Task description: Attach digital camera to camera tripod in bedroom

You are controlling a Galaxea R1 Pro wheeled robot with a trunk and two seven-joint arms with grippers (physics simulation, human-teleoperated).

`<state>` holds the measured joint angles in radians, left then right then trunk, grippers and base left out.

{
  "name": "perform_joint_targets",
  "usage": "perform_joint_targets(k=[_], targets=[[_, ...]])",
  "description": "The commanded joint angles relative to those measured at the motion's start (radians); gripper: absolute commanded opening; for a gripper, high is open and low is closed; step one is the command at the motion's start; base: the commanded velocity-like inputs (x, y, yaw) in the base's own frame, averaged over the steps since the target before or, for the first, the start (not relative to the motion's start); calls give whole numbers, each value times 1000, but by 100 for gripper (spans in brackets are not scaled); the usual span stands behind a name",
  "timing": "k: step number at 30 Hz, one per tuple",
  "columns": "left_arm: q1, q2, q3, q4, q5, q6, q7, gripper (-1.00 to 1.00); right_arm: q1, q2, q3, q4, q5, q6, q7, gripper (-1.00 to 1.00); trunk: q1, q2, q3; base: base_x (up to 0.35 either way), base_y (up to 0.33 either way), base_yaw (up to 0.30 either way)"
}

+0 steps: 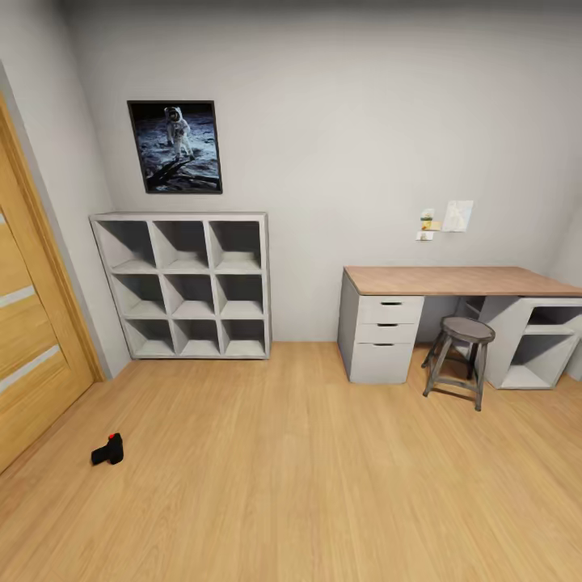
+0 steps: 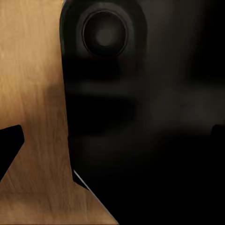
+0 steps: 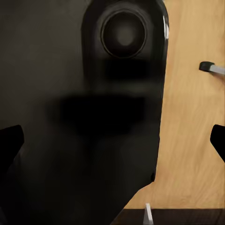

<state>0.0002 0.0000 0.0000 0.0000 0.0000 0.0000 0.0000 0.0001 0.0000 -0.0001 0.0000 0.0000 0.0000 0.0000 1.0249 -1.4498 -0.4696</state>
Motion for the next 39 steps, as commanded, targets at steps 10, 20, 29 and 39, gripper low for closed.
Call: perform_joint_targets(k=[10, 20, 29, 39], targets=[[2, 3, 22, -38, 38, -4, -4, 100, 7, -6, 15, -30, 33, -4, -1, 100, 0, 0, 0, 0, 0, 0], [3, 3, 29, -43, 92, -5, -4, 100, 7, -5, 16, -35, 45, -6, -2, 100, 0, 0, 0, 0, 0, 0], [2, 4, 29, -44, 102, -5, -3, 100, 8, -5, 17, -35, 46, -8, -2, 100, 0, 0, 0, 0, 0, 151], [2, 6, 28, -44, 161, -5, -3, 100, 8, -5, 17, -35, 46, -6, -2, 100, 0, 0, 0, 0, 0, 261]])
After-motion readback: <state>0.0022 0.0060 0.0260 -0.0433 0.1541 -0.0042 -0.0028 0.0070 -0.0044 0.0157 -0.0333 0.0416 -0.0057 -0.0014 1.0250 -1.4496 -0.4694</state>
